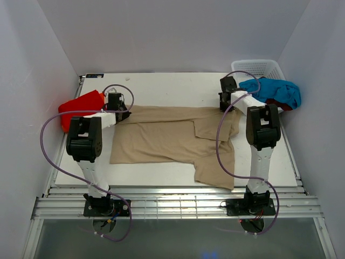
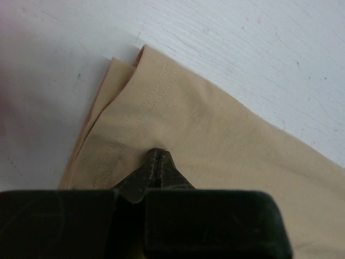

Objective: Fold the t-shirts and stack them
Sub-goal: Fold the tshirt

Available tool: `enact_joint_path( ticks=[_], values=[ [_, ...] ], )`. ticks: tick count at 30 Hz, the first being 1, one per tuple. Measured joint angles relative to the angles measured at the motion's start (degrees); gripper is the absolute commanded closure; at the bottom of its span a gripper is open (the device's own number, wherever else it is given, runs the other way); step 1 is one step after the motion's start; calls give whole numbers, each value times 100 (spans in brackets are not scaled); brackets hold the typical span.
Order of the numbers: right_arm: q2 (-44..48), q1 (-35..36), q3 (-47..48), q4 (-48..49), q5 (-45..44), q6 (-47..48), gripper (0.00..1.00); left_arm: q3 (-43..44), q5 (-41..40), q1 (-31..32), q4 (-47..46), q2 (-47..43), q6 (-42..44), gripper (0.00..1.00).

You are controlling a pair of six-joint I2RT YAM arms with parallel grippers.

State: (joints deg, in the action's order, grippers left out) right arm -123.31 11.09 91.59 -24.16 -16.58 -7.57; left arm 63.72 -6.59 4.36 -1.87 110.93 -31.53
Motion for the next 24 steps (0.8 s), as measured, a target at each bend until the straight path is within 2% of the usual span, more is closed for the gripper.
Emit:
enact_joint_path(
  ticks=[7, 14, 18, 21, 24],
  values=[
    [-472, -59, 769, -286, 79, 2, 92, 627, 199, -22, 304, 385, -9, 100],
    [-1484, -131, 2437, -518, 227, 24, 92, 1322, 192, -24, 544, 820, 2, 100],
    [-1906, -205, 3158, -575, 518, 57, 92, 1705, 186, -28, 586, 1088, 4, 100],
    [-2006, -280, 3292, -470, 876, 76, 92, 1803, 164, -31, 612, 1156, 7, 100],
    [-2011, -369, 3230, -243, 1394, 101, 82, 1891, 127, -31, 649, 1200, 24, 100]
  ],
)
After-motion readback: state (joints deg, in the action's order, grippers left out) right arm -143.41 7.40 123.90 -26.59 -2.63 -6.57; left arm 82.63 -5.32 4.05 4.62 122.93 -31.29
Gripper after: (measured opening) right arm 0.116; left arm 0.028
